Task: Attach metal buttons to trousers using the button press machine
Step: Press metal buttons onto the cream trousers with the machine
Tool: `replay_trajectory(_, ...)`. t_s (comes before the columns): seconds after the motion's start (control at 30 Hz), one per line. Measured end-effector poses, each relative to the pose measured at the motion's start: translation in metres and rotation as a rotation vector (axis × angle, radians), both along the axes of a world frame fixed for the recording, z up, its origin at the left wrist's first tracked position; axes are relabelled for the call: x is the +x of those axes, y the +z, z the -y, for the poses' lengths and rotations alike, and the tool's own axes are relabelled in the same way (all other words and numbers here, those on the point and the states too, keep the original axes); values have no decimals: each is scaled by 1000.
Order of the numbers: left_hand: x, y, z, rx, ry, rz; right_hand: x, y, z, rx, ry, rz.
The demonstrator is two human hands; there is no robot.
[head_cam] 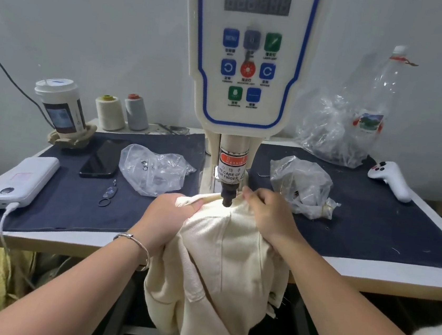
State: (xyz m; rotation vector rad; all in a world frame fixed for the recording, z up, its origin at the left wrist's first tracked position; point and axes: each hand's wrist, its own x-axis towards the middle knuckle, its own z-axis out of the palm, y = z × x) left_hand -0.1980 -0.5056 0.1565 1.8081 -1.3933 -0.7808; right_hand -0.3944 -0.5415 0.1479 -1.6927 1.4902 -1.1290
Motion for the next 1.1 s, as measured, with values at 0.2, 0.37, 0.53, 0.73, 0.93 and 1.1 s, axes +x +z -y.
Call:
replay_trajectory(0.2,0,-5,3,20,-17,-2,-3,-7,2,35,26,11)
replay_trajectory(0.37,2,-7,7,39,-34,-54,-2,-6,5,84,33,18)
replay_trajectory(0.53,3,-10,9,41,-34,-68,-2,-9,7,131,8,91)
replay_trajectory(0.73,2,-11,10,57,-62,-41,-5,-11,4,108,14,165)
replay_trajectory(0.93,2,-12,10,65,-67,14,-6,-15,2,68,-5,173)
replay_trajectory(1.1,3,-13,11,62,-70,-22,-5,-16,2,75,0,181)
